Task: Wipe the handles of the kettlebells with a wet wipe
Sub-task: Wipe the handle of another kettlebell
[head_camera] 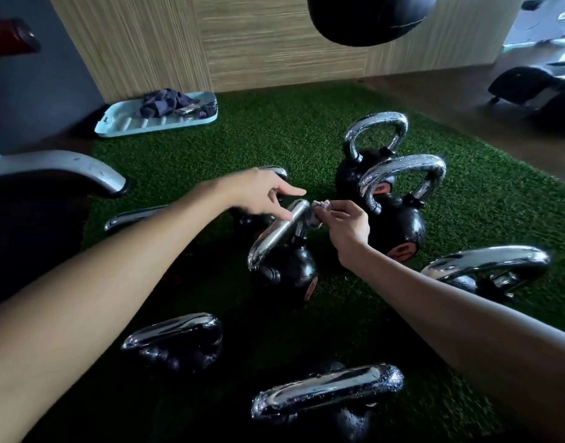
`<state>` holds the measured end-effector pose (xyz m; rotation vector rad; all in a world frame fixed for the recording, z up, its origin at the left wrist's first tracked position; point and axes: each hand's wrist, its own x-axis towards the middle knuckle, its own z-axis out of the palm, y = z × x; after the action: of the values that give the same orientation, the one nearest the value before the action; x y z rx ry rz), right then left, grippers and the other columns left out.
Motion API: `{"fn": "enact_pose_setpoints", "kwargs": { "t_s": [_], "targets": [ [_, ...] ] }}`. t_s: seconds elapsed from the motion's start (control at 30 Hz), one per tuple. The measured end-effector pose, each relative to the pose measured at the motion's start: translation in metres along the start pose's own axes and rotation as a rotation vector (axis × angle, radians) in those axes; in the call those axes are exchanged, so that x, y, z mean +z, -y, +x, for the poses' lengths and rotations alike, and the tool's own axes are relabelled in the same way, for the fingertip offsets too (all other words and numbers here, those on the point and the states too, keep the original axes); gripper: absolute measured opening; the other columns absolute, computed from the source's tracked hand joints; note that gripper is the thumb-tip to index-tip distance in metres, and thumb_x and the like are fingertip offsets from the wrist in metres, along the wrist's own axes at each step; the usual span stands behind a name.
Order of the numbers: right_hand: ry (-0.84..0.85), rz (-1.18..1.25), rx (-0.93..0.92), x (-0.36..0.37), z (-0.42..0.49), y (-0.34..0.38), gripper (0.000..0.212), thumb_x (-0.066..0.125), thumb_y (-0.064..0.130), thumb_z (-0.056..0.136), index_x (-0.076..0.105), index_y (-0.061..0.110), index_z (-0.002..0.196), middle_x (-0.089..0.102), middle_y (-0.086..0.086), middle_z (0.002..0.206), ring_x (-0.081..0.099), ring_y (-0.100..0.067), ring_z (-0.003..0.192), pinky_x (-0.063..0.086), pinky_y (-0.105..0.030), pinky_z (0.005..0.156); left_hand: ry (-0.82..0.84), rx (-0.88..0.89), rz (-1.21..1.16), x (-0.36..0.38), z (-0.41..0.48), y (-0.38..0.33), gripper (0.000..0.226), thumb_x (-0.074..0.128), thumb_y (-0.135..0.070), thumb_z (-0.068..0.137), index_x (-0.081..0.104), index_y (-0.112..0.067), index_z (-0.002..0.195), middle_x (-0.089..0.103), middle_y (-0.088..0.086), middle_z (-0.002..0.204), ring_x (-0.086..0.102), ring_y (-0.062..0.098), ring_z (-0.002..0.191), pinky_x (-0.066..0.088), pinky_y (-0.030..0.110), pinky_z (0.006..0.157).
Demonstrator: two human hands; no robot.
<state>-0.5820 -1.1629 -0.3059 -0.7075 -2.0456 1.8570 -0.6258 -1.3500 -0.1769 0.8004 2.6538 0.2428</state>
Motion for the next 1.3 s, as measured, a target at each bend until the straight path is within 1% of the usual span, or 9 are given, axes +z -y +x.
{"fn": "enact_pose_setpoints", "kwargs": {
  "t_s": [0.1,0.27,0.47,0.63,0.8,0.9,0.97,1.1,1.3],
  "targets": [
    [-0.038,0.077,0.08,0.014,-0.004,-0.004,0.02,0.086,0.041,0.079,0.072,0.028,0.085,0.075,0.01,0.085,0.07,-0.006,0.08,0.056,-0.024,0.07,0.168,0.006,0.007,-0.012,0.027,-0.002,0.073,0.083,-0.041,0.081,0.048,-0.05,0.145,0.078,-0.013,0.101,0.064,0.004,0.072,0.043,0.019,0.064],
    [0.014,0.007,0.068,0.019,-0.009,-0.014,0.028,0.072,0.045,0.091,0.077,0.029,0.113,0.071,0.018,0.091,0.068,-0.008,0.09,0.058,-0.032,0.088,0.226,-0.055,-0.11,-0.005,0.035,0.009,0.071,0.082,-0.034,0.084,0.047,-0.056,0.141,0.076,0.005,0.115,0.058,0.012,0.069,0.046,0.025,0.068],
    [0.155,-0.323,-0.12,0.009,-0.017,-0.024,0.011,0.074,0.034,0.087,0.081,0.029,0.094,0.075,0.006,0.077,0.07,-0.011,0.075,0.057,-0.032,0.066,0.196,-0.097,-0.245,0.004,0.028,0.018,0.058,0.081,-0.041,0.084,0.048,-0.072,0.12,0.076,-0.009,0.111,0.067,0.011,0.066,0.042,0.033,0.069],
    [0.014,-0.221,-0.07,0.017,-0.014,-0.027,0.012,0.073,0.032,0.084,0.079,0.034,0.094,0.075,0.013,0.077,0.07,-0.006,0.076,0.06,-0.029,0.07,0.16,-0.041,-0.214,0.011,0.028,0.017,0.08,0.089,-0.038,0.074,0.048,-0.054,0.141,0.078,-0.015,0.09,0.06,0.008,0.06,0.052,0.034,0.07],
    [-0.033,-0.16,0.001,0.023,-0.011,-0.031,0.017,0.073,0.032,0.081,0.075,0.037,0.097,0.074,0.013,0.077,0.071,-0.007,0.078,0.059,-0.028,0.068,0.111,-0.009,-0.16,0.009,0.033,0.022,0.079,0.089,-0.038,0.074,0.05,-0.05,0.142,0.077,-0.013,0.098,0.065,0.007,0.071,0.052,0.027,0.074],
    [0.015,-0.216,0.043,0.025,-0.01,-0.034,0.013,0.076,0.037,0.077,0.07,0.043,0.068,0.073,0.011,0.074,0.071,-0.011,0.074,0.062,-0.036,0.072,0.114,-0.014,-0.12,0.001,0.038,0.028,0.078,0.088,-0.041,0.075,0.05,-0.051,0.142,0.076,-0.013,0.107,0.069,-0.001,0.092,0.05,0.022,0.08],
    [0.027,-0.252,0.051,0.029,-0.008,-0.029,0.019,0.077,0.036,0.075,0.069,0.039,0.059,0.073,0.009,0.072,0.071,-0.013,0.071,0.063,-0.037,0.071,0.13,-0.019,-0.152,-0.002,0.039,0.036,0.077,0.087,-0.042,0.075,0.05,-0.051,0.142,0.077,-0.012,0.107,0.068,-0.006,0.09,0.048,0.02,0.079],
    [0.079,-0.333,0.013,0.038,-0.005,-0.016,0.012,0.073,0.037,0.076,0.077,0.027,0.073,0.073,0.006,0.071,0.07,-0.014,0.069,0.06,-0.032,0.061,0.136,-0.007,-0.238,0.0,0.037,0.048,0.073,0.085,-0.043,0.076,0.051,-0.052,0.14,0.077,-0.016,0.105,0.066,-0.012,0.079,0.047,0.018,0.08],
    [0.124,-0.46,-0.161,0.031,-0.009,-0.029,0.028,0.074,0.048,0.083,0.076,0.021,0.078,0.07,0.002,0.067,0.065,-0.015,0.063,0.044,-0.028,0.051,0.152,0.012,-0.245,0.005,0.04,0.052,0.077,0.084,-0.056,0.069,0.052,-0.056,0.138,0.076,-0.021,0.103,0.071,0.006,0.102,0.051,0.033,0.1]
  ]
}}
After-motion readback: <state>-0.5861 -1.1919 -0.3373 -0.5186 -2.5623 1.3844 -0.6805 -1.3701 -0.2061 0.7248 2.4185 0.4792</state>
